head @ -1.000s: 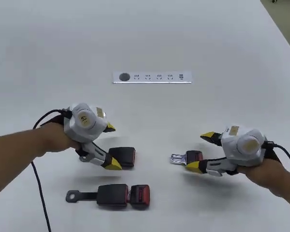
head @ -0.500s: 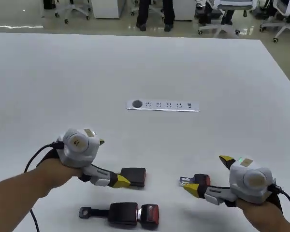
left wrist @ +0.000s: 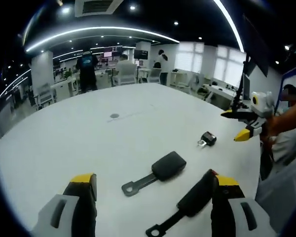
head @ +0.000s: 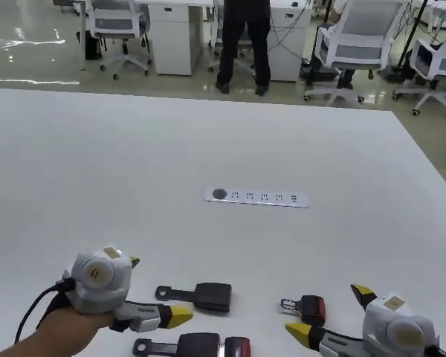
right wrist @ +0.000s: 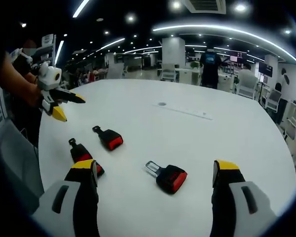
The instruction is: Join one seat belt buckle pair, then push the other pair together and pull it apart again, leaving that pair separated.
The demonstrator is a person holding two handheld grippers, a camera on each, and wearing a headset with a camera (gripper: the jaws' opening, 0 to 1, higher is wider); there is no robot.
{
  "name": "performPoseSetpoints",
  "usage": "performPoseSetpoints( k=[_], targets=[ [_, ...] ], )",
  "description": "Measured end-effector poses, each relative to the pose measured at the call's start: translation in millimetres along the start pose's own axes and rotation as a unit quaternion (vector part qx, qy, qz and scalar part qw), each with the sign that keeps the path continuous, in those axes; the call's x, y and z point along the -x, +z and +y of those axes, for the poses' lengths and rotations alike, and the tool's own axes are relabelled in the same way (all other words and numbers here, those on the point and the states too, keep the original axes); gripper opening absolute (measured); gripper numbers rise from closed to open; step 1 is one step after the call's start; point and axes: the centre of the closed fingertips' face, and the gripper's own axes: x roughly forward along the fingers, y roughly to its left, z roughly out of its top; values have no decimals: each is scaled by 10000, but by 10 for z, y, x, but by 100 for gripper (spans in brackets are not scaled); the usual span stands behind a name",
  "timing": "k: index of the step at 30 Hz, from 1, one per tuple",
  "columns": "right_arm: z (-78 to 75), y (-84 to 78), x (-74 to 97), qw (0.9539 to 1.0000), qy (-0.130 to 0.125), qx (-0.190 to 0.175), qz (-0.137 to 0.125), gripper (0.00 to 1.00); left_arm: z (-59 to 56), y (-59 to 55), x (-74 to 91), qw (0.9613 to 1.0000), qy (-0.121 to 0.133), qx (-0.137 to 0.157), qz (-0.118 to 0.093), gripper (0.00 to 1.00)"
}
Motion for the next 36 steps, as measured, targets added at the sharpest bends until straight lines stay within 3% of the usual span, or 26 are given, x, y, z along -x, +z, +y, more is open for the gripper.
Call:
performPoseSetpoints(
  k=[5,11,15,20,21,24,25,29,31,36],
  targets=[
    [129,-51,121,10000,-43,-34,-65,100,-117,-97,254,9997,49,201,-121,100],
    [274,-100,271,9999,-52,-49,-100,100,-99,-215,502,9995,62,94,-308,100],
    [380,-74,397,9998,-83,1,-206,100,-178,-207,656,9989,28,79,-470,100],
    [433,-81,559,9993,-123,26,-340,100,-242,-259,779,9985,-48,20,-541,100],
    [457,-92,586,9993,-120,58,-341,100,-294,-227,839,9982,-26,24,-595,100],
    [490,-148,655,9994,-127,98,-323,100,-210,-305,877,9977,-8,91,-672,100],
    [495,-176,689,9994,-137,75,-325,100,-281,-296,929,9976,-57,106,-687,100],
    [508,-282,804,9993,-250,-38,-280,100,-364,-320,1034,9975,-52,96,-701,100],
    [518,-323,844,9992,-279,-73,-279,100,-267,-406,1043,9971,-34,167,-746,100],
    [502,-380,879,9992,-334,-93,-207,100,-303,-473,1108,9973,-75,129,-716,100]
  ],
)
